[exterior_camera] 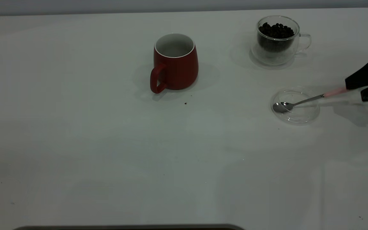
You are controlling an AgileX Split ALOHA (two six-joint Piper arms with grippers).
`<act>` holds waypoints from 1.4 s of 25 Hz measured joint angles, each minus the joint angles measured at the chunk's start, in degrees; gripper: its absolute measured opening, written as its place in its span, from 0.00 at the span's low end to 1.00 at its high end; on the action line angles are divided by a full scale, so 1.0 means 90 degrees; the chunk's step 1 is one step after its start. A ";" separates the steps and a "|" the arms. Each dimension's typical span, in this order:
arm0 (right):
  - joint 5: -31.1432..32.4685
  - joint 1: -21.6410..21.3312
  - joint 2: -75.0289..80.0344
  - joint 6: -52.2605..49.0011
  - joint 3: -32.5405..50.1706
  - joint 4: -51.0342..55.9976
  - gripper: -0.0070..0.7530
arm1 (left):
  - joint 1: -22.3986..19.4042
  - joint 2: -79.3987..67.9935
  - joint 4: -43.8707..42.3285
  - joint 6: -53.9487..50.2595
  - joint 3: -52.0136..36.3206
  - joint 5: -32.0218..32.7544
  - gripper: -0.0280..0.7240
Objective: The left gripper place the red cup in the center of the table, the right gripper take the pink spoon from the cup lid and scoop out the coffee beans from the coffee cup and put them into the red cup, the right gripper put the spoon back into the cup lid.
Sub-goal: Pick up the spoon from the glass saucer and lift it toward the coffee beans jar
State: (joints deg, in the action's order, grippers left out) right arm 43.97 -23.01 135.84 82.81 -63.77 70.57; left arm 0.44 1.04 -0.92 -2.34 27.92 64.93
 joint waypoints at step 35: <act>0.1058 0.0163 0.0775 -0.0539 -0.1580 -0.1477 0.91 | 0.0000 0.0000 0.0000 -0.0007 0.0000 0.0000 0.82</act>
State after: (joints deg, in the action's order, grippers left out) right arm 53.49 -21.54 142.82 77.95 -78.00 57.28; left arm 0.44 1.04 -0.92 -2.41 27.92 64.93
